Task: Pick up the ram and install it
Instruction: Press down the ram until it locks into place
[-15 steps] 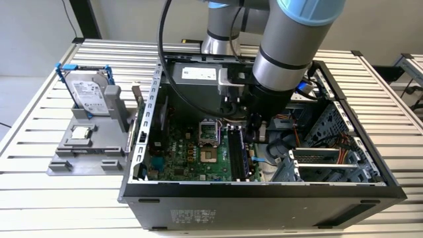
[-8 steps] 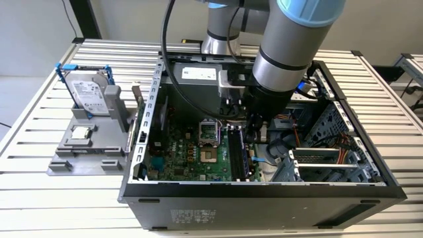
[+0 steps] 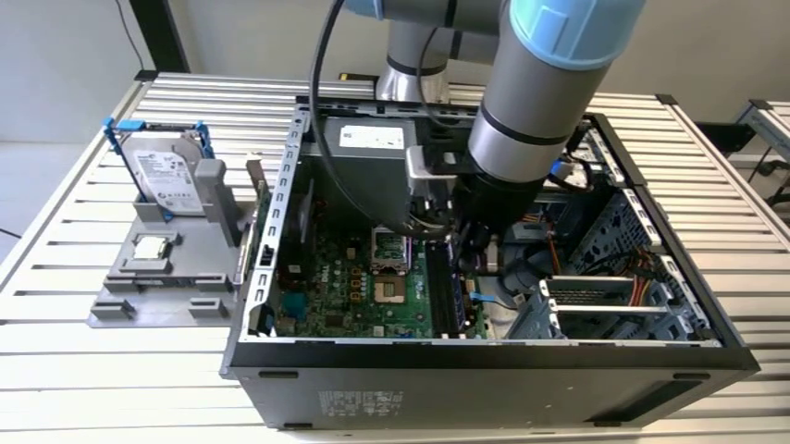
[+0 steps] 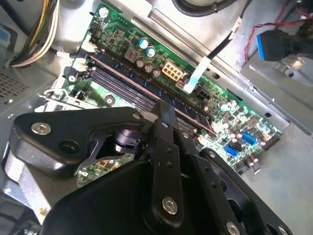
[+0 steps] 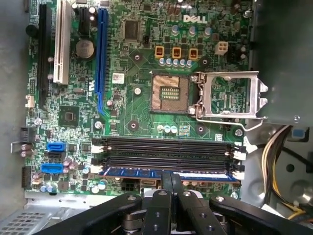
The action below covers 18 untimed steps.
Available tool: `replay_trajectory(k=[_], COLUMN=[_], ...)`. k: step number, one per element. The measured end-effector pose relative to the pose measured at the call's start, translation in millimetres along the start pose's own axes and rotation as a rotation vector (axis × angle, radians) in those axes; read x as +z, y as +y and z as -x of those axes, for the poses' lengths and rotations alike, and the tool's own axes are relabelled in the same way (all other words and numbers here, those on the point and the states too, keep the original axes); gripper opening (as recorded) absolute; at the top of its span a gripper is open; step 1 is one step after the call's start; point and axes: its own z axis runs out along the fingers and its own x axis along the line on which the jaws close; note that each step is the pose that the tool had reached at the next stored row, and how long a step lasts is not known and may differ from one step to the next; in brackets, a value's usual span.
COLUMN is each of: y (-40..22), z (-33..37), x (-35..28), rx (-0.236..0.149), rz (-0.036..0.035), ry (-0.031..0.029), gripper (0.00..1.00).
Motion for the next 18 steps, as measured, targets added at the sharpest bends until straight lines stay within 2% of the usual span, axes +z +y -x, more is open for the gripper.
replay_trajectory(k=[4, 8, 13, 15, 16, 18], y=[-0.9, -2.4, -3.7, -3.8, -3.8, -3.4], z=[-1.4, -6.3, -7.0, -6.8, -6.4, -6.4], x=[7.4, 14.5, 22.5, 21.7, 18.6, 8.9], rx=[0.000, 0.000, 0.000, 0.000, 0.000, 0.000], rz=[0.0002, 0.0015, 0.0026, 0.0024, 0.0016, 0.0020], ry=[0.0000, -0.0002, 0.0014, 0.0013, -0.0018, -0.0003], gripper=[0.00, 0.00, 0.00, 0.00, 0.00, 0.00])
